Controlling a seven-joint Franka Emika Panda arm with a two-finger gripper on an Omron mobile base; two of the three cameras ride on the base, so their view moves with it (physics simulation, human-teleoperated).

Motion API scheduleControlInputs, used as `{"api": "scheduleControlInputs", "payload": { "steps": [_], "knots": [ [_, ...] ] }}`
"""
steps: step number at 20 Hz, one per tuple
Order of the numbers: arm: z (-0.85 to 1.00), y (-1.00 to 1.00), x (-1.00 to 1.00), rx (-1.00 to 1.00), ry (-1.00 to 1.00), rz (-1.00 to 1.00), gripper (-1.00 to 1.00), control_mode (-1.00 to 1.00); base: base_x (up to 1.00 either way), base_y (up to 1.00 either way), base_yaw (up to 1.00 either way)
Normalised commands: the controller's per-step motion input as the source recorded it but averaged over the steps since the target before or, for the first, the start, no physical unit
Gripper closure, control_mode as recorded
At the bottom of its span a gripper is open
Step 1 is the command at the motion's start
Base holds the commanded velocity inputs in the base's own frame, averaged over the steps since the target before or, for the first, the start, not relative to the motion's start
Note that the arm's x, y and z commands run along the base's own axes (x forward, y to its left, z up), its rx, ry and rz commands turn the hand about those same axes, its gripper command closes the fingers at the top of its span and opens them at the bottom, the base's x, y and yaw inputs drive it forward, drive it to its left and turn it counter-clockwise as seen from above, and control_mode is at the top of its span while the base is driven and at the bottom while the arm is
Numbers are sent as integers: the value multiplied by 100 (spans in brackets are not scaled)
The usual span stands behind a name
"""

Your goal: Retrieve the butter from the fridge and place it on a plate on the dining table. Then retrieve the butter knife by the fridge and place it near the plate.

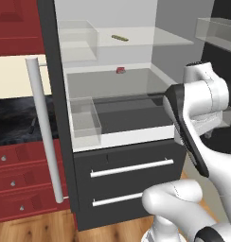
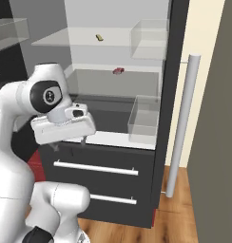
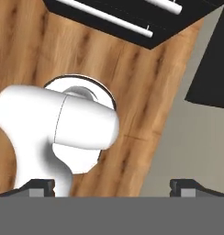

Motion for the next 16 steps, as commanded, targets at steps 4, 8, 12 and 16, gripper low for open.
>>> {"api": "scheduleControlInputs", "payload": {
  "steps": [4,8,12,16],
  "knots": [
    [0,1,0,0,-1,0,-100,-100,0,0,0],
    [-1,0,27,3,0,-16,-100,-100,0,0,0],
    [1,8,11,8,-9,-31,-100,-100,0,0,0],
    [3,9,0,8,-17,-25,-100,-100,0,0,0]
  ]
}}
